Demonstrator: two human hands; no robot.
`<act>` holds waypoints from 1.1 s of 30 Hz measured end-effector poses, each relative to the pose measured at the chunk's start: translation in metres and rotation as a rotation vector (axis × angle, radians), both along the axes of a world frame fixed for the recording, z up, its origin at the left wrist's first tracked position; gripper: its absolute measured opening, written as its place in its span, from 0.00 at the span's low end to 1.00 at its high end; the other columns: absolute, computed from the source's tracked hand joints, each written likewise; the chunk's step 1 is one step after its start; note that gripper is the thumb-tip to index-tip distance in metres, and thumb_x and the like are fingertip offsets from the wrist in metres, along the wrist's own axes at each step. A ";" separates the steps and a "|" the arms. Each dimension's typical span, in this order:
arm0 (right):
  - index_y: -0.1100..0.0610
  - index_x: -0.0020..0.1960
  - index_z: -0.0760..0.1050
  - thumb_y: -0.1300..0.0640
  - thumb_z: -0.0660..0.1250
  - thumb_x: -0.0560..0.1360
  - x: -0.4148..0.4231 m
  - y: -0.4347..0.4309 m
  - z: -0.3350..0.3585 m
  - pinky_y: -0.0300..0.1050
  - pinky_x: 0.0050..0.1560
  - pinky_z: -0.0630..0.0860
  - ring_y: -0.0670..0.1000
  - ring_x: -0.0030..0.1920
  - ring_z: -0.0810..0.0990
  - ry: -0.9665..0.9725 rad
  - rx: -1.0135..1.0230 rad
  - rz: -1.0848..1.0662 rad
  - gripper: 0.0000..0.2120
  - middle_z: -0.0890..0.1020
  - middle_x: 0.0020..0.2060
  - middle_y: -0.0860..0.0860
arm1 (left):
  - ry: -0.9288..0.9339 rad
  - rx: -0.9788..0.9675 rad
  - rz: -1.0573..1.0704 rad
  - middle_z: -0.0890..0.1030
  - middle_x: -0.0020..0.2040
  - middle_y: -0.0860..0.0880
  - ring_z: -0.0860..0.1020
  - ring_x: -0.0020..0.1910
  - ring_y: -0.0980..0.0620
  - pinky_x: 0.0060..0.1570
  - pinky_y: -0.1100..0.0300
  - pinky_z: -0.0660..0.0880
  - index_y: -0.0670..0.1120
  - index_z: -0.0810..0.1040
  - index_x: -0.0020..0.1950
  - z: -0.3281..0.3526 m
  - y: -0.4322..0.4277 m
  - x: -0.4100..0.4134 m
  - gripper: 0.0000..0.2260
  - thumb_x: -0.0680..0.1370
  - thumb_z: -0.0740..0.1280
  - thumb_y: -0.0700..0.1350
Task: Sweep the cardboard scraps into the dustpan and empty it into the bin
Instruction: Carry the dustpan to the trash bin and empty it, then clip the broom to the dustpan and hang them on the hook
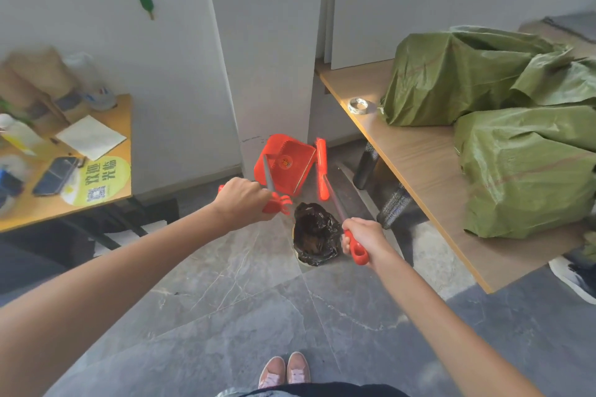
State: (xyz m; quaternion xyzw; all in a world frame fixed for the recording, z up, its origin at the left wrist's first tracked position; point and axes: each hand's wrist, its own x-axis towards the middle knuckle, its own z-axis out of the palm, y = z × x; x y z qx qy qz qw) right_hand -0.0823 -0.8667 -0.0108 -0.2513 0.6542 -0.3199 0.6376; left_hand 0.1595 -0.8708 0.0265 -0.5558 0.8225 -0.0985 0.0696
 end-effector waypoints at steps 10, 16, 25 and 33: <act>0.61 0.36 0.66 0.71 0.57 0.74 0.048 -0.033 -0.003 0.31 0.17 0.63 0.45 0.14 0.66 -0.017 0.045 0.194 0.10 0.66 0.27 0.55 | 0.188 0.026 0.375 0.82 0.39 0.42 0.80 0.42 0.38 0.38 0.55 0.71 0.44 0.79 0.41 -0.014 0.008 0.071 0.21 0.74 0.61 0.62; 0.60 0.38 0.66 0.69 0.58 0.74 0.088 -0.056 -0.029 0.31 0.18 0.63 0.45 0.14 0.67 0.010 0.152 0.307 0.09 0.68 0.29 0.56 | 0.293 0.069 0.566 0.73 0.28 0.48 0.74 0.31 0.42 0.32 0.58 0.66 0.48 0.68 0.29 -0.048 0.003 0.119 0.22 0.74 0.63 0.62; 0.60 0.39 0.65 0.70 0.59 0.74 0.174 -0.109 -0.074 0.31 0.18 0.65 0.45 0.15 0.67 0.086 0.328 0.379 0.08 0.68 0.29 0.55 | 0.367 0.178 0.695 0.77 0.30 0.48 0.79 0.33 0.44 0.32 0.58 0.70 0.46 0.76 0.33 -0.110 -0.048 0.211 0.22 0.73 0.64 0.64; 0.60 0.35 0.63 0.71 0.57 0.74 0.271 -0.147 -0.097 0.30 0.18 0.64 0.46 0.13 0.65 0.172 0.411 0.399 0.11 0.65 0.25 0.53 | 0.425 0.314 0.700 0.76 0.30 0.49 0.79 0.32 0.46 0.33 0.57 0.74 0.48 0.71 0.31 -0.151 -0.090 0.271 0.20 0.74 0.63 0.63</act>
